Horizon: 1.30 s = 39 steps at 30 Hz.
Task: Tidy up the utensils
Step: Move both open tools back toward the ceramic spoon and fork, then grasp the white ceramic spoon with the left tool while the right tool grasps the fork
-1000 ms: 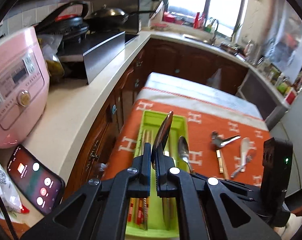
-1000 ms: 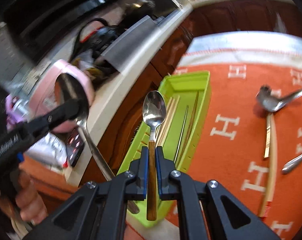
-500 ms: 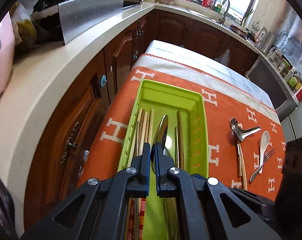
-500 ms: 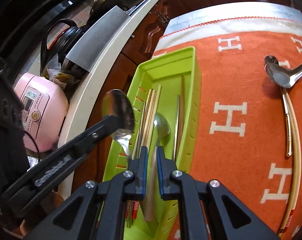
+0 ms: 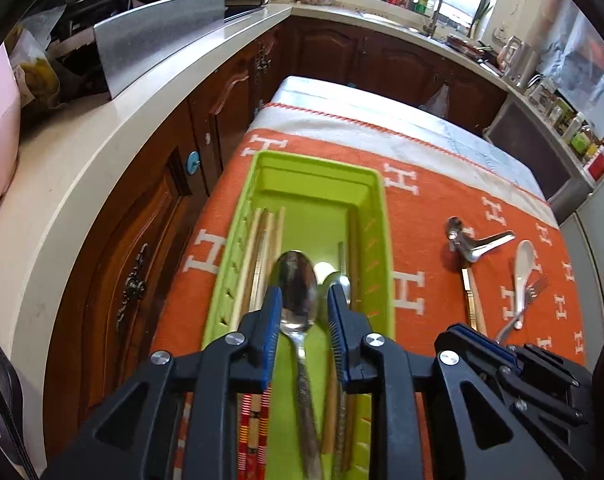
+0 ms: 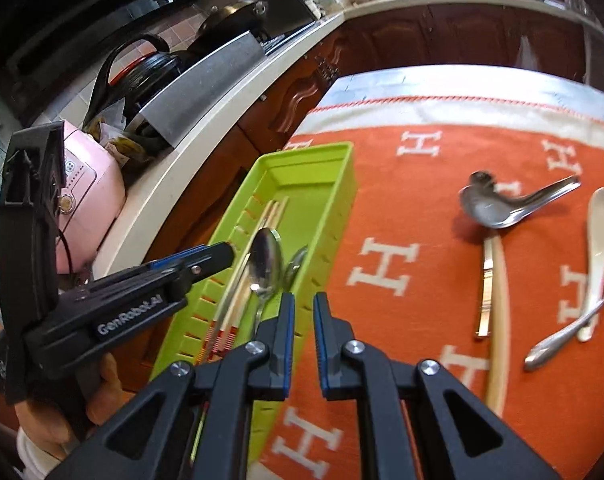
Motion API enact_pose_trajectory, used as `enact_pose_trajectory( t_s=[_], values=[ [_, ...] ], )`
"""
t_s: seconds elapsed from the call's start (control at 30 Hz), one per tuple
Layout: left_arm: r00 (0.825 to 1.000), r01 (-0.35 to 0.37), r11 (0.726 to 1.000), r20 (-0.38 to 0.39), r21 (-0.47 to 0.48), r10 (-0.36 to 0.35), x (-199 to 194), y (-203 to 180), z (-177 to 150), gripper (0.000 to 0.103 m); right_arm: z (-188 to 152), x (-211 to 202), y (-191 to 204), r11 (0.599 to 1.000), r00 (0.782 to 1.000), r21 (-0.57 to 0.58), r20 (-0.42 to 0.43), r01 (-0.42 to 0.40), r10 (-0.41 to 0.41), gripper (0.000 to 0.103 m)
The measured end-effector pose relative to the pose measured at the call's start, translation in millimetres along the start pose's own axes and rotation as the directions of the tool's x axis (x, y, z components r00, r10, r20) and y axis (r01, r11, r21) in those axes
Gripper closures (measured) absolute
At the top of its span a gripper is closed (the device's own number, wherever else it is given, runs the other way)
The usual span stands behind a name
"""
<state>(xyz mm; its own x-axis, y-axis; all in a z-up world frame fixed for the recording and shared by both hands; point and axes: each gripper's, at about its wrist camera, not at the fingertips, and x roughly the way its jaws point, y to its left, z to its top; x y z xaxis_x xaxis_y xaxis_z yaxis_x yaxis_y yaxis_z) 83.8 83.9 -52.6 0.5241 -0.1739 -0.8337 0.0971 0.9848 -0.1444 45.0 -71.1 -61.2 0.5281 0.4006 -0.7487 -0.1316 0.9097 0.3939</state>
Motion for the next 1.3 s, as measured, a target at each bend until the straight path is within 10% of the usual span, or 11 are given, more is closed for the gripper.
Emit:
enact_pose_trajectory(
  t_s=[0.2, 0.87, 1.3],
  values=[
    [0.997, 0.046, 0.999, 0.059, 0.016, -0.046, -22, -22, -2, 0.057, -4, -21, -24, 0.998, 0.997, 0.016, 0.037, 0.066, -0.067, 0.094],
    [0.975, 0.221, 0.965, -0.055, 0.137, -0.216, 9, -127, -17, 0.057, -30, -86, -167, 0.919, 0.956, 0.307, 0.074, 0.249, -0.284, 0.094],
    [0.956, 0.286, 0.946, -0.106, 0.155, -0.272, 35, -171, -13, 0.057, -22, -73, -228, 0.873, 0.968, 0.459, 0.092, 0.165, -0.231, 0.084]
  ],
)
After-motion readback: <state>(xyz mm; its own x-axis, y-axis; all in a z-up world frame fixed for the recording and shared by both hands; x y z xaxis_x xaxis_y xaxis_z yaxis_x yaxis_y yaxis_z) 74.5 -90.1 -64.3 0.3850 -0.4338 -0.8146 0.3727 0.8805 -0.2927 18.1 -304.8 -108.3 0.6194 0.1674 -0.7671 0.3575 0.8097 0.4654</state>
